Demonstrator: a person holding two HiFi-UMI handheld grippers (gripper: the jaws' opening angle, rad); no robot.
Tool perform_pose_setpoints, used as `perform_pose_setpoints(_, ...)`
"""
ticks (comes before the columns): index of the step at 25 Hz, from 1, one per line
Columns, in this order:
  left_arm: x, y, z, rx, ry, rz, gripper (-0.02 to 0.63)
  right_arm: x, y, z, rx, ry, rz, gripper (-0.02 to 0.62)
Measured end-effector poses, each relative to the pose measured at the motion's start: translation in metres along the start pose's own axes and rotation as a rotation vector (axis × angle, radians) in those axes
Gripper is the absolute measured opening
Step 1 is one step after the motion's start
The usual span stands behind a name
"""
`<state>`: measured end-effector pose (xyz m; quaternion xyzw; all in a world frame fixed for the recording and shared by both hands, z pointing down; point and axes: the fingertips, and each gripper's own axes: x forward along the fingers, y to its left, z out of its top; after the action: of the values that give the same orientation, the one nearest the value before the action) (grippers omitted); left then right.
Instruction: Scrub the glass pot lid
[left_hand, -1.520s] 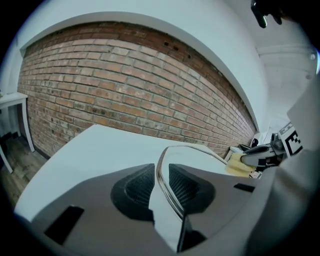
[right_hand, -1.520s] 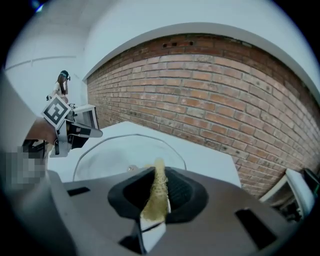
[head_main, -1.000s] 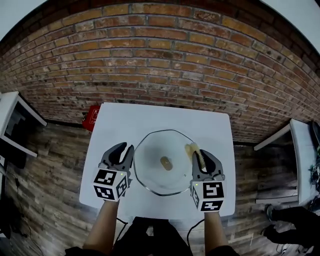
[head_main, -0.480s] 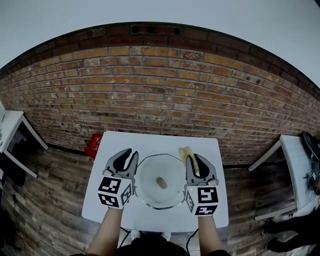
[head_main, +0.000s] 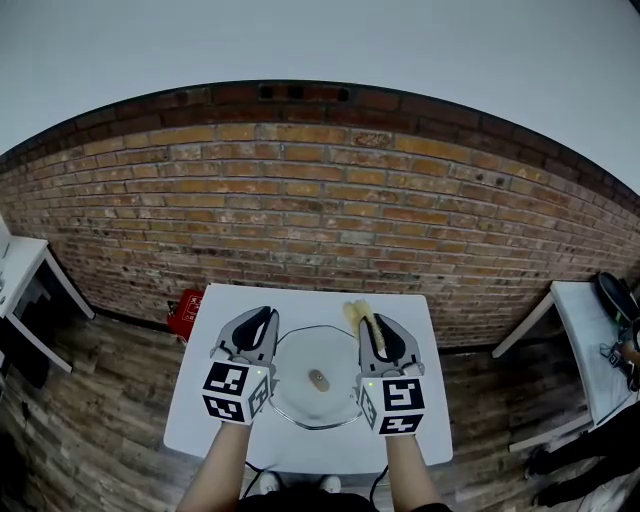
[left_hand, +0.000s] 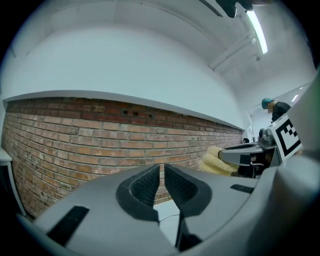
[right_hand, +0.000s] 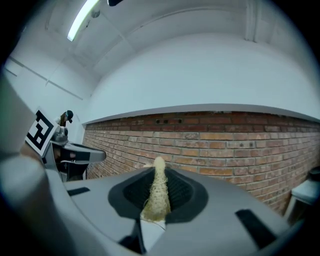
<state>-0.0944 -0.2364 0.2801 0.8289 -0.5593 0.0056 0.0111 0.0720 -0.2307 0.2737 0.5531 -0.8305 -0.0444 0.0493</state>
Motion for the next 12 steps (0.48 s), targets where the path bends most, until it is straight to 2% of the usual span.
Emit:
perform_pose_setpoints(3, -0.001, -0.001, 0.003, 0.007, -0.005, 0.009, 0.020, 0.000, 0.004, 0.002, 0.006, -0.010, 0.005, 0.060)
perform_pose_setpoints(12, 0.002, 0.000, 0.008, 0.014, -0.002, 0.011, 0.014, 0.003, 0.007, 0.012, 0.009, -0.033, -0.009, 0.060)
